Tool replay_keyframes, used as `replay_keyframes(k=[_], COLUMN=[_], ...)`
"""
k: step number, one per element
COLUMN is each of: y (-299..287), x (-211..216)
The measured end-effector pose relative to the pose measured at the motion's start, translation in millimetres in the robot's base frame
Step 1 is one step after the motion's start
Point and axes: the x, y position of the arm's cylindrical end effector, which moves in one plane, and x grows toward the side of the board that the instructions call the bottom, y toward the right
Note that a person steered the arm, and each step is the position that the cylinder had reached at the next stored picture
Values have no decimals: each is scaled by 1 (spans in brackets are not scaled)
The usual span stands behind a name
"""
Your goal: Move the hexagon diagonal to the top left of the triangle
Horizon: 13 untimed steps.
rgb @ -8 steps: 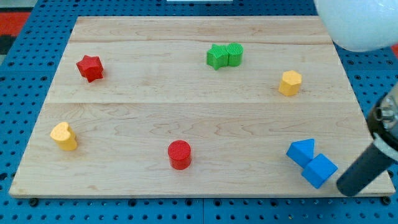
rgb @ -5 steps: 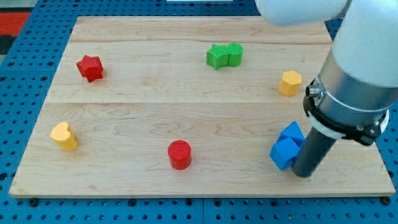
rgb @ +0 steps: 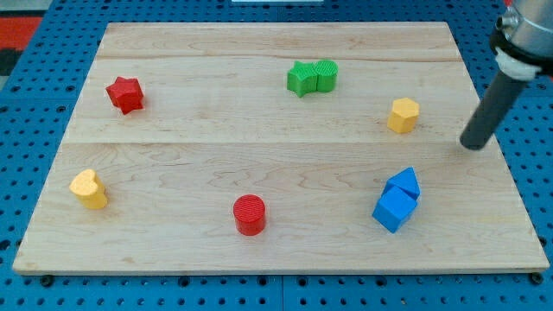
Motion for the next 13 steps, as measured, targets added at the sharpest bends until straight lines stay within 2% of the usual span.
replay_keyframes(k=[2,3,4,5,7,9,12,13], y=[-64,-66,-121,-140,-88,-165,-263,-250], x=[-30,-70,-66,-47,-63,-18,-12,-25])
